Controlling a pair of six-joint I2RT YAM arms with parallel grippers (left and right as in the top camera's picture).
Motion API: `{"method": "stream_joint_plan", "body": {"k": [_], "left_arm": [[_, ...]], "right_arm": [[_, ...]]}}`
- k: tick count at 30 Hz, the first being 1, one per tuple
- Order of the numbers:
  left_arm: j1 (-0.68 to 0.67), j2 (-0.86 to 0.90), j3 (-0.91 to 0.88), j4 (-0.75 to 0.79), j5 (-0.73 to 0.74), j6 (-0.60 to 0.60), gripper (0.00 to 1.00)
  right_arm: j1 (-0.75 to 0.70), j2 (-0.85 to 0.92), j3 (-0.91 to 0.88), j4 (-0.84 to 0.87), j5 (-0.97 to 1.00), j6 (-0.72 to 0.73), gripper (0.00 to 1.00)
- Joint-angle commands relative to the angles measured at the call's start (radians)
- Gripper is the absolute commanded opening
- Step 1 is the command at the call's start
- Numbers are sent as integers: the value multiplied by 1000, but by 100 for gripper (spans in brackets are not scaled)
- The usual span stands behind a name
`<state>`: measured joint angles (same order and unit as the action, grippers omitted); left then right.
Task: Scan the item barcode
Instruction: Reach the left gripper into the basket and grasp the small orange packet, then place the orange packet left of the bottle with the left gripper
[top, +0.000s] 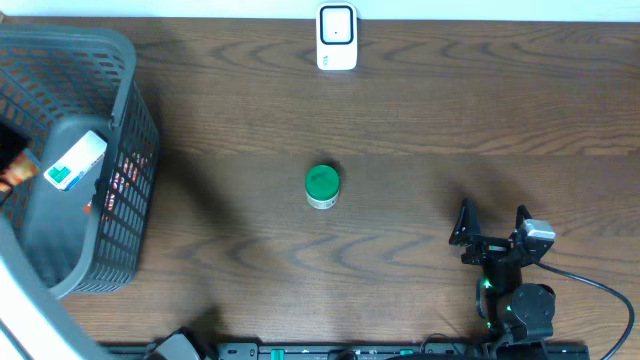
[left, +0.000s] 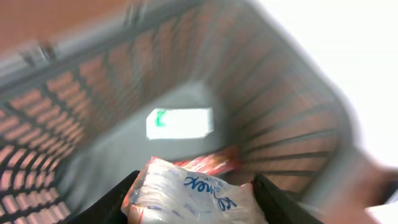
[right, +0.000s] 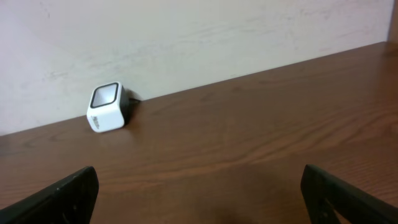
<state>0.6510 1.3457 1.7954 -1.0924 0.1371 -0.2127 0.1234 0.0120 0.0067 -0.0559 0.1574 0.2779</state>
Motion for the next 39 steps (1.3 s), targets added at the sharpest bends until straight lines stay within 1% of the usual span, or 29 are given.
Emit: {"method": "stream_joint_plan", "body": {"k": [1,5,9,10,16,19,21,25,27,28,33,35,37,39], "left_arm": [[-27,-151,17,6,189,-106,50],[-144,-233,8,-34,207,-187,51],[-335,-253,-47,-55,193,-312,51],[-423,-248,-86,-55,133,-371,51],[-722,-180,-261,-44,-180,-533,51],[-866,-99,-357,-13,-340,-641,51],[-926,-43,-397,11,-405,-700,51],[-1012,100,-441,68,-446,-706,51],[-1034,173,-449,95,-454,-669,51],[-1048,243,-450,127,-453,-601,51],[-1075,416,-450,210,-452,-380,51],[-1081,476,-450,245,-436,-268,51],[-1083,531,-450,290,-381,-108,51],[-1082,560,-450,315,-337,1,51]], "right_arm": [[9,-5,-1,-3,6,6,99],[9,-5,-1,-3,6,6,99],[9,-4,-1,-3,6,6,99],[9,-4,-1,-3,6,6,99],[9,-4,-1,-3,6,6,99],[9,-5,-1,-3,6,6,99],[9,-4,-1,-3,6,6,99],[9,-4,-1,-3,6,6,99],[9,-5,-1,-3,6,6,99],[9,-5,-1,-3,6,6,99],[9,-4,-1,-3,6,6,99],[9,-5,-1,-3,6,6,99],[9,-5,-1,-3,6,6,99],[9,-5,-1,-3,6,6,99]]}}
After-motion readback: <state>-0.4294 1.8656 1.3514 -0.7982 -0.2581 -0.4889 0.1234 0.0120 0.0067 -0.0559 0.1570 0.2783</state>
